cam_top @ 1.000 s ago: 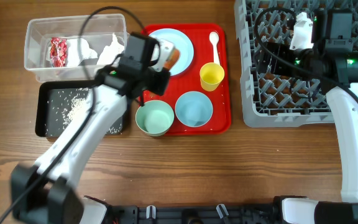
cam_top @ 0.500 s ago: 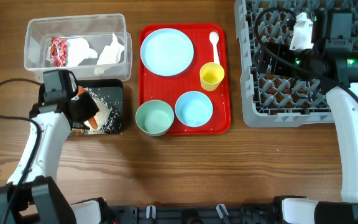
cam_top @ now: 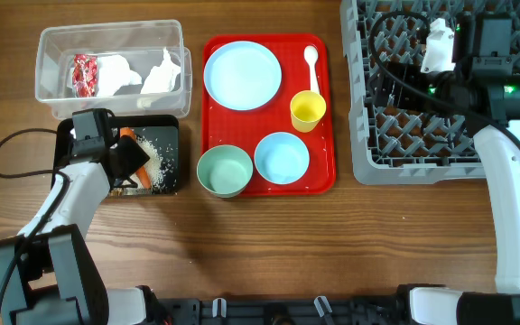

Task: Sort waste into correct bins and load items into the dishwasher rack
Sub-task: 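Place the carrot onto the black tray with the left gripper, then reach the right gripper to the blue bowl and grasp its rim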

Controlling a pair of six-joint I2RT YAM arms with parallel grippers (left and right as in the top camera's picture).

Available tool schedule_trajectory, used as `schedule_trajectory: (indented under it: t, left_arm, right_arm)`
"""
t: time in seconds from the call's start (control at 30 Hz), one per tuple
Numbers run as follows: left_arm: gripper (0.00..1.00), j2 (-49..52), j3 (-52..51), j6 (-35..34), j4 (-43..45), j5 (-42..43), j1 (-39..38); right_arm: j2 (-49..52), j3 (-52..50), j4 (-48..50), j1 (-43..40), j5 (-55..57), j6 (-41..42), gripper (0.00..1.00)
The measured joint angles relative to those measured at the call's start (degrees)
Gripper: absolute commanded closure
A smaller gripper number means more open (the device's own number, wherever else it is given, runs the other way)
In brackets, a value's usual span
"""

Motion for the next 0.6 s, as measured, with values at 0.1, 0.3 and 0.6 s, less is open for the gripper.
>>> schedule_trajectory:
  t: [0.1, 0.3, 0.6]
  left_arm:
    - [0.25, -0.5, 0.2, 0.2, -3.5, 0.4, 0.0]
    - [0.18, -14.9, 9.1, 4.7, -11.6, 3.6, -2.4]
    - [0.06, -20.6, 9.7, 17.3, -9.9, 6.9, -26.7]
  right_arm:
    - [0.0, 0.0, 0.0, 0.0, 0.0, 0.0, 0.00]
    - [0.0, 0.0, 0.1, 0.0, 0.0, 0.0, 0.00]
    - [0.0, 0.0, 1.4, 0.0, -2.8, 0.0, 0.00]
